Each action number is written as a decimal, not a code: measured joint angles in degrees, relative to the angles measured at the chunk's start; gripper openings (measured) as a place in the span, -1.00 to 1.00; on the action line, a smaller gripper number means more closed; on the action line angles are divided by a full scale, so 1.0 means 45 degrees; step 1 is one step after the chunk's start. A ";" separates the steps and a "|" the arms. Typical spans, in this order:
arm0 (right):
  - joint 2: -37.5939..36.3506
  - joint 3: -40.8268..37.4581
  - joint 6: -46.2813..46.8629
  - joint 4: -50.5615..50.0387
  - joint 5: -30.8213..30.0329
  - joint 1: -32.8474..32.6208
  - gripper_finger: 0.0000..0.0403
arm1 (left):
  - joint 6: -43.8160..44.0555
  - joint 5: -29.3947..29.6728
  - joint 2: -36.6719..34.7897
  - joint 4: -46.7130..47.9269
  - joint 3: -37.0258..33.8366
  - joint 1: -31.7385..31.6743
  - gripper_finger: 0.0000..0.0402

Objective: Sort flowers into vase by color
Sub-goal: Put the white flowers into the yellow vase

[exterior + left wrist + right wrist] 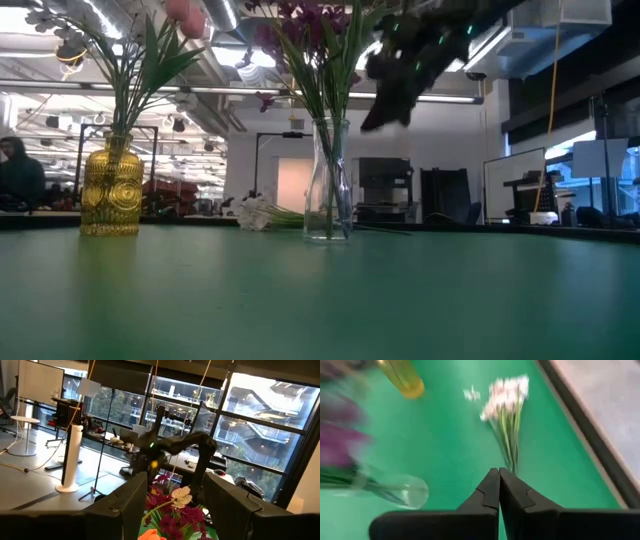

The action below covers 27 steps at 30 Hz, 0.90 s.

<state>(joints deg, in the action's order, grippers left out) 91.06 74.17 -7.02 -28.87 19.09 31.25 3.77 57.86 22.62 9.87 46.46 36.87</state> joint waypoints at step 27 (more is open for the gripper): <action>0.5142 -0.0990 -0.0515 0.5443 -0.1368 -0.0442 0.29 | 0.0244 -0.0077 0.0057 0.1054 0.0000 0.0002 -0.05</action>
<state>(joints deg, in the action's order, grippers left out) 114.20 69.71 -9.34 -4.38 12.94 29.26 4.87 57.52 22.87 14.61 46.46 36.88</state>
